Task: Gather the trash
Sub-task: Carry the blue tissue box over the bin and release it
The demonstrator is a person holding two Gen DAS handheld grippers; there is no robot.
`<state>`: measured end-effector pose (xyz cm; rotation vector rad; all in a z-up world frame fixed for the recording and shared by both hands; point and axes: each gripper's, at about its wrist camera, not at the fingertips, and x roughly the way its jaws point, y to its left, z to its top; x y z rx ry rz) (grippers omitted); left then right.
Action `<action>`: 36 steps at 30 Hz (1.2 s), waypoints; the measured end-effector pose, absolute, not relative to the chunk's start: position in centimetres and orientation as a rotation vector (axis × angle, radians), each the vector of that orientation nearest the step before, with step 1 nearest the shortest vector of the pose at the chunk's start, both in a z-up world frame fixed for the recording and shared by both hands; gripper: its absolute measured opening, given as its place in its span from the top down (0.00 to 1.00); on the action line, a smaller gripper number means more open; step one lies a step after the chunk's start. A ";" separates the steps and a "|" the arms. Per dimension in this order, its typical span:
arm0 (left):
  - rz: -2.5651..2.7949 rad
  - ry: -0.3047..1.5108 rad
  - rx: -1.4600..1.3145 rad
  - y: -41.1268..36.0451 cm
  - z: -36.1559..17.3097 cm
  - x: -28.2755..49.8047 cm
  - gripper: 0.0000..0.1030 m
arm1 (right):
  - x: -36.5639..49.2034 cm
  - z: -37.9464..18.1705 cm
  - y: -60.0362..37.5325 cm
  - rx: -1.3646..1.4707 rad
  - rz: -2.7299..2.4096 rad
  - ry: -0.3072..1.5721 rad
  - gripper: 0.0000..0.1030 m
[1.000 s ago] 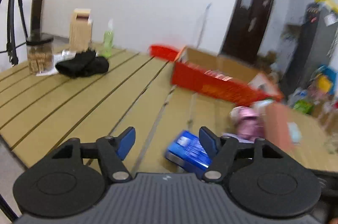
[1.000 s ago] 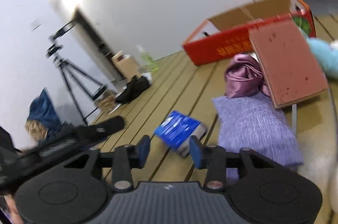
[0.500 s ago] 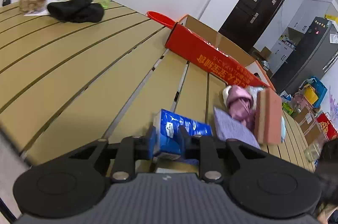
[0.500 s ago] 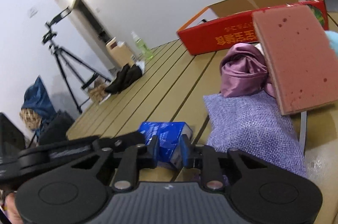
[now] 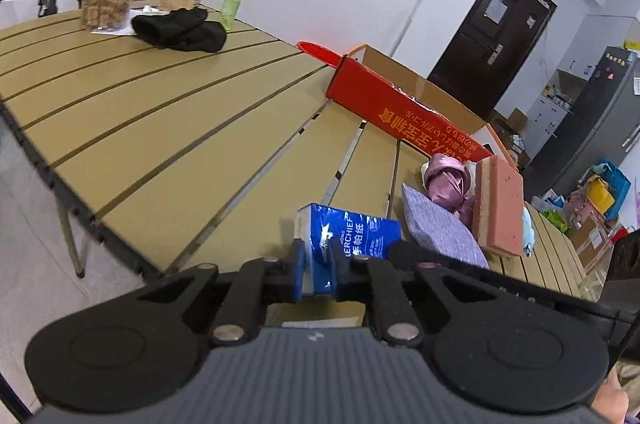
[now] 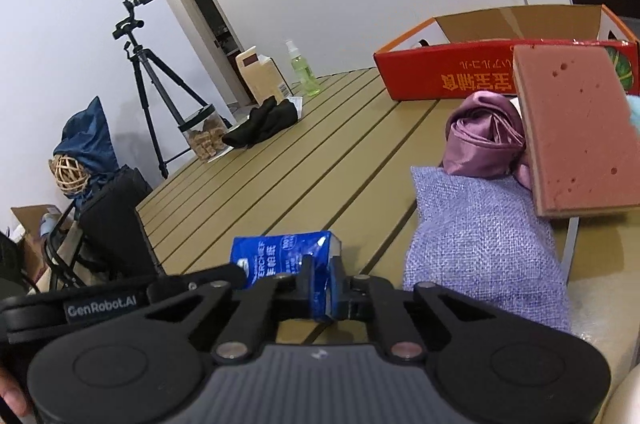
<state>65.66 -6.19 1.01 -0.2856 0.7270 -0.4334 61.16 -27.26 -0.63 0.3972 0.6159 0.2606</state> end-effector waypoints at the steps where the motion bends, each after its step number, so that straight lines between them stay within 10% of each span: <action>1: -0.424 0.725 -0.286 -6.1 1.2 65.1 0.88 | 60.8 -0.3 -27.2 0.396 0.269 0.607 0.95; 14: -0.252 0.677 -0.341 3.5 2.0 51.2 0.90 | 52.3 2.7 -17.8 0.199 0.540 0.575 0.96; 24: -0.107 0.944 -0.332 7.2 -6.3 49.6 0.89 | 51.1 -5.9 -12.0 0.113 0.599 0.955 0.96; 27: -0.019 1.136 -0.206 6.7 -10.5 51.1 0.62 | 51.7 -10.5 -11.2 0.115 0.622 1.161 0.85; 36: 0.081 1.196 -0.069 6.8 -12.4 51.8 0.30 | 51.0 -15.0 -11.0 -0.034 0.562 1.290 0.67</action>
